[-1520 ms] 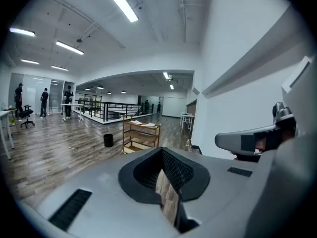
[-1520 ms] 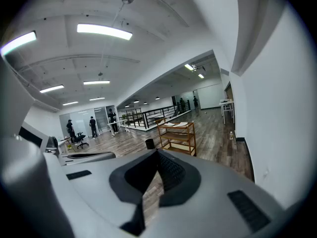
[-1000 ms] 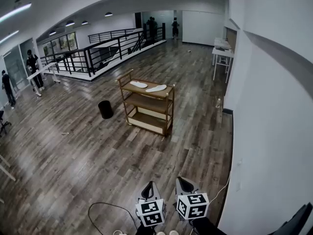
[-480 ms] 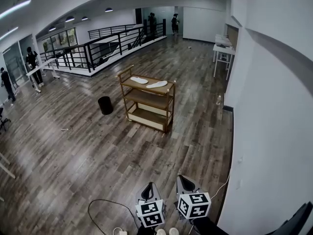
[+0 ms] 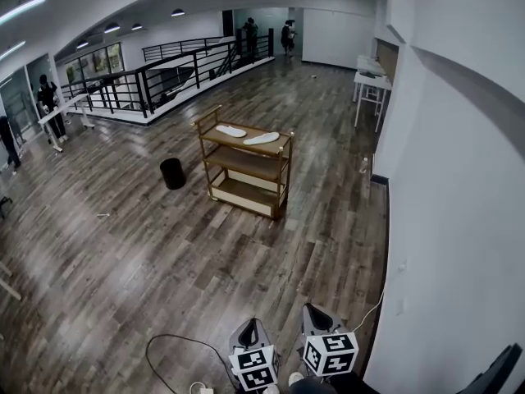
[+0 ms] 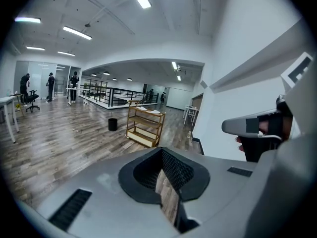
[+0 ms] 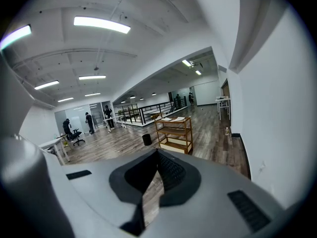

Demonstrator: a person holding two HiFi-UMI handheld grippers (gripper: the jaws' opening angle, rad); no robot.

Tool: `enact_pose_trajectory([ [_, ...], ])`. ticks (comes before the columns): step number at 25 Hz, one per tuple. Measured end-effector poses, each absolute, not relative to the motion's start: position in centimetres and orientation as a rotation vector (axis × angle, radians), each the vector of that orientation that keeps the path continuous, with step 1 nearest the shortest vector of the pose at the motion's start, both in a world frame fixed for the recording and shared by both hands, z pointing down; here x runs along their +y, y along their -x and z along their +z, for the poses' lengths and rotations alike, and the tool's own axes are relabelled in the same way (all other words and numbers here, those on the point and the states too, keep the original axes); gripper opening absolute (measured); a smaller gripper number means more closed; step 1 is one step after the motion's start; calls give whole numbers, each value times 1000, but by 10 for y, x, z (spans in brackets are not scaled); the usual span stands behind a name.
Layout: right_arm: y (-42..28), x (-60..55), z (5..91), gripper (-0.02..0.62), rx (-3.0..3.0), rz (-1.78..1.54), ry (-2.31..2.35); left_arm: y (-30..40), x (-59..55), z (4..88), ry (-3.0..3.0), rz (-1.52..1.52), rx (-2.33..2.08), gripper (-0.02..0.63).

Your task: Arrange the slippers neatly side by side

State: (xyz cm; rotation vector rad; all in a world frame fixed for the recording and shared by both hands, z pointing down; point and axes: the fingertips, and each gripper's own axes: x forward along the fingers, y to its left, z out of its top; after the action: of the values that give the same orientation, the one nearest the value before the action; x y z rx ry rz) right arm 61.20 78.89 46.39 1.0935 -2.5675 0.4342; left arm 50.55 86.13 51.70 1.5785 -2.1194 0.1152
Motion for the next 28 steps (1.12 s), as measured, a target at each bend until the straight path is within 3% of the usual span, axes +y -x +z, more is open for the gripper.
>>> enact_pose_trajectory([
  [28, -582, 570, 463, -2, -2623, 453, -1017, -475, 652, 508, -1505, 121, -2217, 0],
])
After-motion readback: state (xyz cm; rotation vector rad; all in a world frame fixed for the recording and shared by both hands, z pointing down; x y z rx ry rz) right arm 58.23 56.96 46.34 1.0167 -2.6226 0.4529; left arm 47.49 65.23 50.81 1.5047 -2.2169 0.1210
